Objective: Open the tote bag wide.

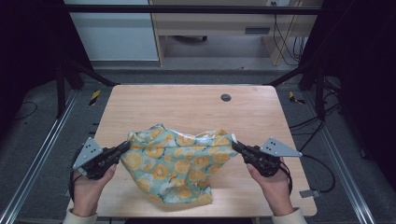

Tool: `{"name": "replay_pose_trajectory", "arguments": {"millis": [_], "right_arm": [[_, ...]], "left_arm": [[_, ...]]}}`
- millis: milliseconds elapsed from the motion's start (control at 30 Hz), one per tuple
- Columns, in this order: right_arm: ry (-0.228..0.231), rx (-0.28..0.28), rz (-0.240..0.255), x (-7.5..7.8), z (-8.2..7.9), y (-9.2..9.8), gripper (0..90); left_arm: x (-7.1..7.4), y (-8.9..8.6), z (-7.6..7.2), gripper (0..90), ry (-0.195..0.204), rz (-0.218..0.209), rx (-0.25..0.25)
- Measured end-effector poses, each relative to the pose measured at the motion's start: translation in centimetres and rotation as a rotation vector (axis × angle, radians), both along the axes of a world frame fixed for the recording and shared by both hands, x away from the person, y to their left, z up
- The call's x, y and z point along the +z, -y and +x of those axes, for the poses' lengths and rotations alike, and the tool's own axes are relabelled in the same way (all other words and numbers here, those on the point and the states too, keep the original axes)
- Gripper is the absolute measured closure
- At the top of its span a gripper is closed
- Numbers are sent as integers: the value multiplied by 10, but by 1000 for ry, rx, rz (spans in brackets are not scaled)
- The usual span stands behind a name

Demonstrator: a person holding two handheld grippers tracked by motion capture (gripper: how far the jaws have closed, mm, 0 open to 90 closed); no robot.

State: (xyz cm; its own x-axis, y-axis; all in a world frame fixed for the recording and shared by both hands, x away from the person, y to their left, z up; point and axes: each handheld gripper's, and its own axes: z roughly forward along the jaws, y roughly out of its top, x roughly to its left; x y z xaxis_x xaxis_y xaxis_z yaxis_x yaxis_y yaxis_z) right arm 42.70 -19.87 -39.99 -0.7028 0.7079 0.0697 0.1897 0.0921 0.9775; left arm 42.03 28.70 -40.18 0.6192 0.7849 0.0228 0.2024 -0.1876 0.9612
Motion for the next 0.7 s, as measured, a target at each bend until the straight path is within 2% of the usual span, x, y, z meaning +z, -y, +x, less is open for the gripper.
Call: {"name": "replay_pose_trajectory", "arguments": {"millis": [133,300,467,567,700], "right_arm": [[-6,8,-2,-2,-2,1,895],[-1,7,-14,-2,-7,2,895],[-3,19,-40,-6,-13,3,895],[-1,22,-74,-8,-16,2,894],[-5,31,-82,-10,-17,2,895]], "left_arm": [[-1,-2,-6,898,4,-10,-15],[-5,-1,-12,898,-2,2,-39],[-8,-2,-17,899,-10,-4,-54],[-12,-3,-19,899,-28,-26,-57],[-14,-4,-21,899,-38,-30,-54]]}}
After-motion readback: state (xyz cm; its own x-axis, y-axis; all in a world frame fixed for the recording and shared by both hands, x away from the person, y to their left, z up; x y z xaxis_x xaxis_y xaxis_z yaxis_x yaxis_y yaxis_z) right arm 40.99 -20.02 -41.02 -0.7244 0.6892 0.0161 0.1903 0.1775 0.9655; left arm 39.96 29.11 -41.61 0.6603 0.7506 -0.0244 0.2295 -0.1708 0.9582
